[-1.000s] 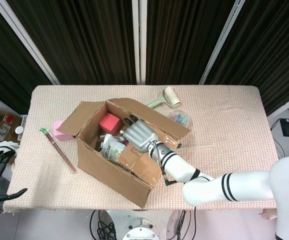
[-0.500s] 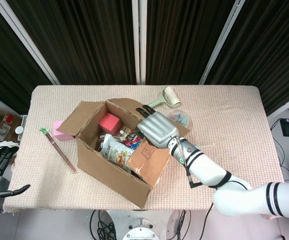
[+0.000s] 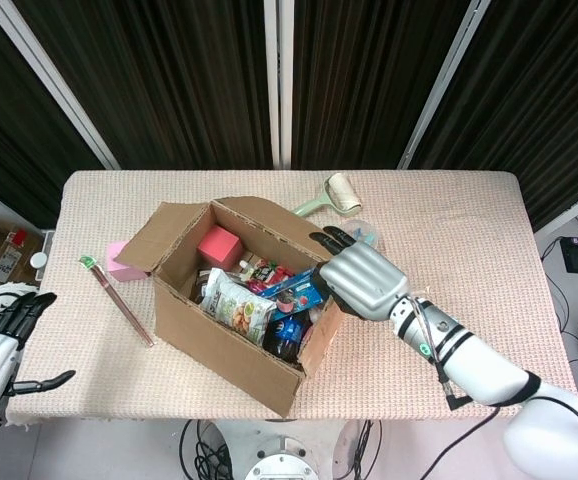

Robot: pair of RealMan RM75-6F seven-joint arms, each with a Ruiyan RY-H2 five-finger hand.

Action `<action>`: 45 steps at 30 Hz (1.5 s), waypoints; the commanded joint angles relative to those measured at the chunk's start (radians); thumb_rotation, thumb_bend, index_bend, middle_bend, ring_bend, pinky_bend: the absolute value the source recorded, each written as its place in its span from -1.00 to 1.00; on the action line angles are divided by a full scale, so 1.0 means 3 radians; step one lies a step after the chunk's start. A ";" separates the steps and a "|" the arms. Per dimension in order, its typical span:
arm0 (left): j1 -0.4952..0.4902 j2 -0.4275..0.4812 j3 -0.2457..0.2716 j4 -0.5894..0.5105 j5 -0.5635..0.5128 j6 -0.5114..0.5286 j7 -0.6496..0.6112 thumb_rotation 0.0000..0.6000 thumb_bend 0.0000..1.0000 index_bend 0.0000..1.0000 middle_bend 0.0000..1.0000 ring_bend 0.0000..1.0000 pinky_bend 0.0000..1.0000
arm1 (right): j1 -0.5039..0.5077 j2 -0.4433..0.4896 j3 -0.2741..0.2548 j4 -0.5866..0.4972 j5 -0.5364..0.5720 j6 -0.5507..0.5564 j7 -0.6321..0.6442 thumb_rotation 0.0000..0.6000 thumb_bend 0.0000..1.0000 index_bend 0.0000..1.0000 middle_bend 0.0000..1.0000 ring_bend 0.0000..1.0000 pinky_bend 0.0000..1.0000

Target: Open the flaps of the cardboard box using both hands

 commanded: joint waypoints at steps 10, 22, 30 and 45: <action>-0.0023 0.0038 0.0023 -0.0106 0.0038 -0.0047 0.0033 -0.43 -1.00 -0.86 -0.79 -0.88 -0.62 | -0.1169 0.0695 0.0074 -0.0219 -0.1878 0.0219 0.1148 1.00 0.87 0.07 0.01 -0.91 -1.00; -0.0019 0.0017 0.0035 -0.0092 0.0046 -0.0054 0.0026 -0.43 -1.00 -0.86 -0.79 -0.89 -0.62 | -0.2097 0.1162 -0.0299 -0.0122 -0.3058 0.1008 0.1772 1.00 0.86 -0.02 0.00 -0.89 -1.00; 0.0025 -0.0034 0.0017 -0.0023 0.0019 0.0012 0.0111 -0.44 -1.00 -0.86 -0.79 -0.88 -0.62 | -0.2897 0.0465 -0.0618 0.0508 -0.2998 0.1859 0.1143 1.00 0.68 -0.70 -0.54 -0.99 -1.00; 0.0193 -0.0419 -0.0054 0.0288 -0.0052 0.0208 0.0884 -0.12 -0.98 -0.87 -0.79 -0.88 -0.62 | -0.3835 -0.2150 -0.0516 0.3108 -0.2396 0.3167 0.0674 1.00 -0.09 -1.00 -1.00 -1.00 -1.00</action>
